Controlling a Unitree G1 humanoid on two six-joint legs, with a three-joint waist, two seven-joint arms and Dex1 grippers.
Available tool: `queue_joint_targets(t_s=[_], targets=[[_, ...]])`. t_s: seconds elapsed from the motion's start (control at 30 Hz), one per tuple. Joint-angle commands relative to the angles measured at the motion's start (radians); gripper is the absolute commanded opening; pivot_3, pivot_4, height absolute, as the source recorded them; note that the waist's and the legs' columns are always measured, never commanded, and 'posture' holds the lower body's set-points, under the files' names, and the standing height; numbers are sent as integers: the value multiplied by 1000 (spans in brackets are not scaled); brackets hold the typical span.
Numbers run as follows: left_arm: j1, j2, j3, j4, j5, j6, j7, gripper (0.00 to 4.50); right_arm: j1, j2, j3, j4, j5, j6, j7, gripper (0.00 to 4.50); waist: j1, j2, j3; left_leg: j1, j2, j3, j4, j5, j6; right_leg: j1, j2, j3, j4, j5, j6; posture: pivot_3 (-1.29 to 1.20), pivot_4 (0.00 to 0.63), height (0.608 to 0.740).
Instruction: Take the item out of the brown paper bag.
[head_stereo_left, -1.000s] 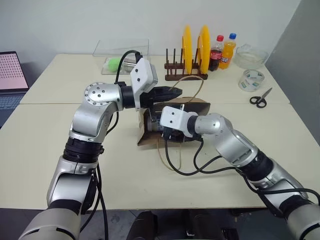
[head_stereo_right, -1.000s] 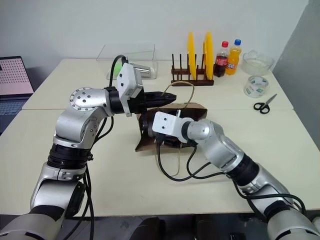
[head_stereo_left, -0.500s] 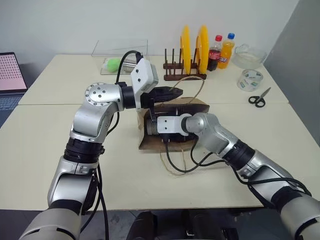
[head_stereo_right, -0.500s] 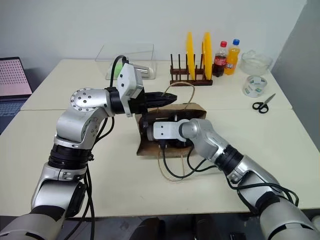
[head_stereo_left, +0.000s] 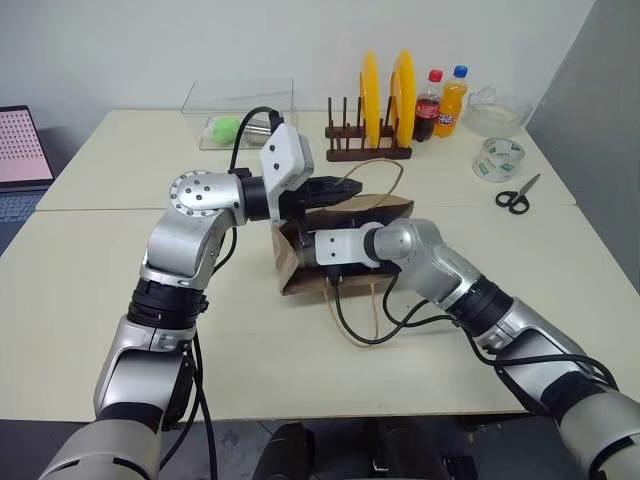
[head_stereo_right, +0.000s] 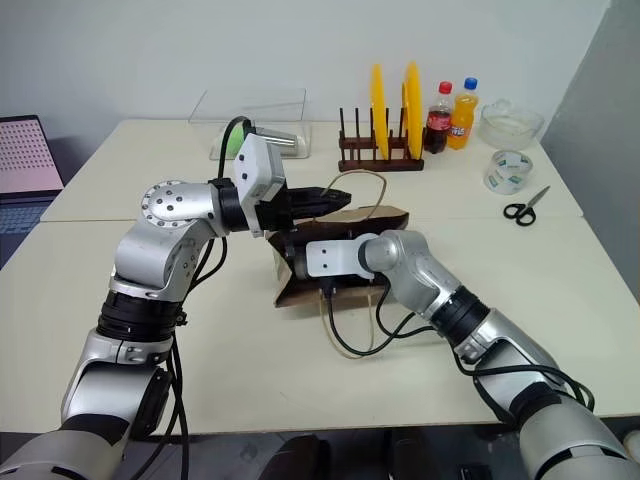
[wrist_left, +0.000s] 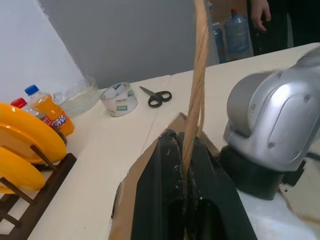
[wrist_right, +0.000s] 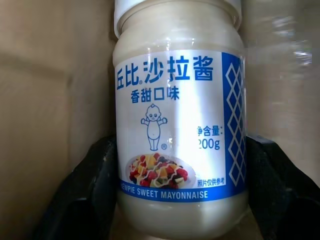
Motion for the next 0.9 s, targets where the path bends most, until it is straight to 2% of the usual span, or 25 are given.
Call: queue_joint_targets(t_s=[0.03, 0.27, 0.63, 0.77, 0.9], targets=[[-21, 7, 25, 26, 19, -40, 24, 0, 2, -31, -75, -191, 25, 27, 68, 3036, 0, 0, 0, 0, 0, 0, 0, 0, 0, 0, 0, 0, 0, 0, 0, 0, 150, 740], [-36, -2, 19, 85, 43, -94, 34, 0, 54, -142, -154, -387, 72, 44, 170, 3036, 1, 0, 0, 0, 0, 0, 0, 0, 0, 1, 0, 0, 0, 0, 0, 0, 150, 740], [-42, -15, 7, 143, 67, -144, 40, 0, 140, -311, -401, -544, 343, 3, 293, 3036, 2, 0, 0, 0, 0, 0, 0, 0, 0, 1, 0, -1, 0, 0, 0, 0, 150, 740], [-35, -16, 8, 145, 74, -154, 41, 0, 199, -387, -608, -630, 508, 168, 307, 3036, 4, -1, 0, 0, 0, 0, 0, 0, 0, 1, 0, -1, -1, 0, 0, 0, 150, 740], [-26, -14, 10, 138, 74, -157, 39, 0, 262, -503, -746, -615, 533, 228, 273, 3036, 11, -1, 0, 0, 0, 0, 0, 0, 0, 2, -1, -1, -1, 0, 0, 0, 150, 740]])
